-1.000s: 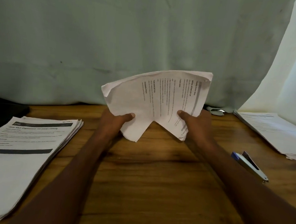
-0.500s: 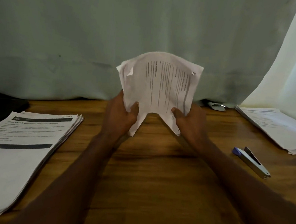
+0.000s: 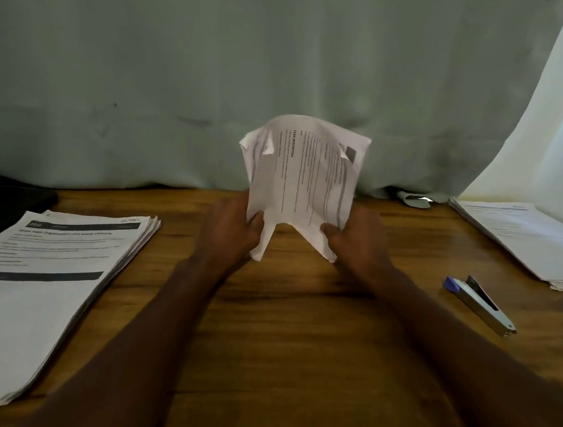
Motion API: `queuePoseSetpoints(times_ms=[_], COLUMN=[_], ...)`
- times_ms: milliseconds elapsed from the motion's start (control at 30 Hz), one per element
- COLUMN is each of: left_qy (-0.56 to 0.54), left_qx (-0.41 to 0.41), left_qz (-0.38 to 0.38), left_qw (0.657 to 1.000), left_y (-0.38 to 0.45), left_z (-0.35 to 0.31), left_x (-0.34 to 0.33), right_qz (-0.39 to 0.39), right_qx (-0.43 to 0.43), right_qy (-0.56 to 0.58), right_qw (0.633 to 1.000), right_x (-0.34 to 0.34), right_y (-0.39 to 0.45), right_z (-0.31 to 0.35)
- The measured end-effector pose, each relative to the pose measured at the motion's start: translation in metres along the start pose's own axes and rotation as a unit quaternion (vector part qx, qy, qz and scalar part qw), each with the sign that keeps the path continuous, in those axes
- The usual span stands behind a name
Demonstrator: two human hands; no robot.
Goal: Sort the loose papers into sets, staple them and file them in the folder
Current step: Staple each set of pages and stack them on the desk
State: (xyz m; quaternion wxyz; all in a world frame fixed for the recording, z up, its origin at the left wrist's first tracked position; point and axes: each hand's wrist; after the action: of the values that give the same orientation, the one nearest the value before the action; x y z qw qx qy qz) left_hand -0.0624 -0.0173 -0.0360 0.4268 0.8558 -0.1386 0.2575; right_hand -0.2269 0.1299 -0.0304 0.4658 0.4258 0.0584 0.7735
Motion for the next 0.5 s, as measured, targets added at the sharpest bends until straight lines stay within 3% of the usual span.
queuePoseSetpoints(times_ms=[67, 200, 333, 433, 500], left_qy=[0.025, 0.049, 0.063, -0.015, -0.096], left_qx=[-0.010, -0.055, 0.023, 0.076, 0.107], left_qz=[-0.013, -0.076, 0.017, 0.023, 0.016], left_qw=[1.000, 0.994, 0.998, 0.997, 0.990], left_y=[-0.001, 0.005, -0.002, -0.002, -0.001], left_z=[0.001, -0.005, -0.001, 0.000, -0.002], left_x=[0.003, 0.009, 0.000, 0.001, 0.003], right_qz=[-0.013, -0.131, -0.022, -0.006, -0.021], right_qx=[-0.004, 0.065, 0.007, -0.033, -0.062], right_qy=[-0.005, -0.020, -0.054, 0.028, 0.144], right_qw=[1.000, 0.989, 0.998, 0.999, 0.987], right_x=[0.004, 0.015, 0.009, 0.006, 0.009], right_y=[-0.001, 0.003, 0.000, -0.001, 0.001], right_z=[0.000, 0.004, -0.003, -0.004, -0.004])
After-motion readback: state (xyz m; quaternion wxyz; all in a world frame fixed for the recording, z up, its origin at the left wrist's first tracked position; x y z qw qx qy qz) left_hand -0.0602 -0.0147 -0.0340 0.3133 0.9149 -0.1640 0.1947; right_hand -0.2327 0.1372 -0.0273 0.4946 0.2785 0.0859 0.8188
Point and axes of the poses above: each hand's wrist, its own y-axis towards the middle knuckle, its own x-axis out of the back of the hand, z = x × y, and after that the axes turned 2 degrees about y, right-handed
